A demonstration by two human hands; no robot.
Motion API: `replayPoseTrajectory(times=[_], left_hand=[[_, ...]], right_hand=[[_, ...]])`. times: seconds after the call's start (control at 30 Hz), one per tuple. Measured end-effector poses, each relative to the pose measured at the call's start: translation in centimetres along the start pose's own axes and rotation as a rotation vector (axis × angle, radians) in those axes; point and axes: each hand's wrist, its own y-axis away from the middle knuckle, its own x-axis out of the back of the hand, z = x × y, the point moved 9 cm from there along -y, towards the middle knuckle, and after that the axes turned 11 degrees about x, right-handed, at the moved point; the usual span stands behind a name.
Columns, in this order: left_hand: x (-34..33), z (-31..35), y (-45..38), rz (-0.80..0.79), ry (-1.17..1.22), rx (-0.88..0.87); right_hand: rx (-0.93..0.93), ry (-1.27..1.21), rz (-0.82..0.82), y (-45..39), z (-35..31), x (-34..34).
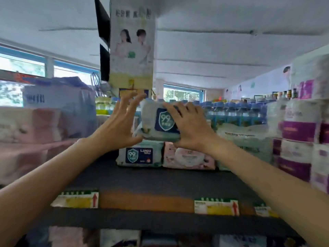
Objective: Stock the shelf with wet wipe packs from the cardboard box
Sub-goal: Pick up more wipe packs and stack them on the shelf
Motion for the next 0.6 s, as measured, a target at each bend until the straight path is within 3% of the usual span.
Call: replayPoseTrajectory(times=[0.1, 0.17, 0.37, 0.5, 0.6], left_hand=[[-4.2, -3.7, 1.9, -0.294, -0.169, 0.092], [-5.5, -5.6, 2.7, -0.367, -0.190, 0.200], [-4.7, -7.6, 1.8, -0.213, -0.226, 0.291], [-5.2, -8.6, 2.2, -0.256, -0.310, 0.222], [-8.5, -10.1, 3.4, -0.478, -0.467, 0.276]], right_hand=[[0.184, 0.138, 0.047, -1.8, -2.3, -4.1], [0.235, 0.127, 0.099, -2.6, -2.9, -6.2], [0.311, 0.106, 0.245, -4.2, -4.6, -7.3], [0.300, 0.075, 0.183, -4.4, -5.7, -8.7], [0.344, 0.078, -0.009, -4.1, -7.9, -11.6]])
